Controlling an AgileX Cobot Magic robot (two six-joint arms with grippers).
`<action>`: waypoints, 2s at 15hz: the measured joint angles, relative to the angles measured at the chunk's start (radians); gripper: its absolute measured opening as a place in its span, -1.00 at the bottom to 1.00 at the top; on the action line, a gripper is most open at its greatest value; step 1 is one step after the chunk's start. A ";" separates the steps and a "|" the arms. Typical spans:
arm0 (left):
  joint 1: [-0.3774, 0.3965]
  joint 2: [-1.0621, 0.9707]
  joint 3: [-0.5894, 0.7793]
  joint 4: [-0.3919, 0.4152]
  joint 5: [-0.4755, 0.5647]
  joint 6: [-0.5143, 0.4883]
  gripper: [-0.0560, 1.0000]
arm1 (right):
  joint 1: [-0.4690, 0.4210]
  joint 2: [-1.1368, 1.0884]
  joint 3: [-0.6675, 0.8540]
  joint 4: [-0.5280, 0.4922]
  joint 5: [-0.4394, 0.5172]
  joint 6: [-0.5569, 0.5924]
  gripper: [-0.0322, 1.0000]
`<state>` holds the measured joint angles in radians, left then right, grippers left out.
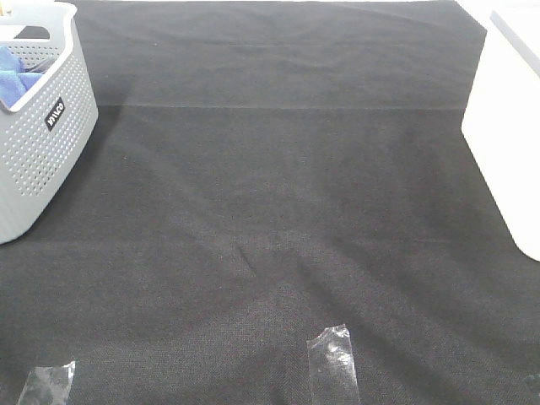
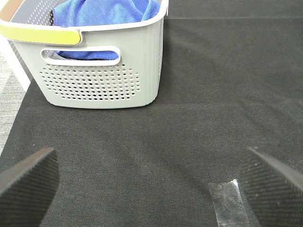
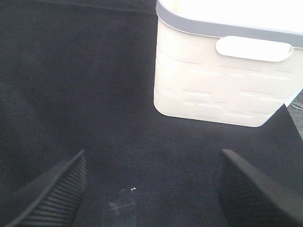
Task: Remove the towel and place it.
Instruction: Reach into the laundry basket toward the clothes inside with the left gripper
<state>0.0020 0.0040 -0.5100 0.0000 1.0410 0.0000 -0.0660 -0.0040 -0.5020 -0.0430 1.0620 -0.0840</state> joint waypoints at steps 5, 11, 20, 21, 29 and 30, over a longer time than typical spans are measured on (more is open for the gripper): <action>0.000 0.304 -0.176 -0.006 0.134 0.209 0.98 | 0.000 0.000 0.000 0.000 0.000 0.000 0.52; 0.000 0.801 -0.505 0.012 0.174 0.529 0.98 | 0.000 0.000 0.000 0.000 0.000 0.000 0.52; 0.047 1.365 -0.863 0.292 0.105 0.802 0.98 | 0.000 0.000 0.000 0.000 0.000 0.000 0.52; 0.079 1.427 -0.911 0.292 0.077 0.820 0.98 | 0.000 0.000 0.000 0.000 0.000 0.000 0.52; 0.171 1.866 -1.188 0.289 0.020 0.970 0.98 | 0.000 0.000 0.000 0.000 0.000 0.000 0.52; 0.171 1.912 -1.207 0.289 0.010 0.981 0.98 | 0.000 0.000 0.000 0.000 0.000 0.000 0.52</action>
<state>0.1730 1.9160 -1.7170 0.2890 1.0510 0.9810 -0.0660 -0.0040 -0.5020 -0.0430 1.0620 -0.0840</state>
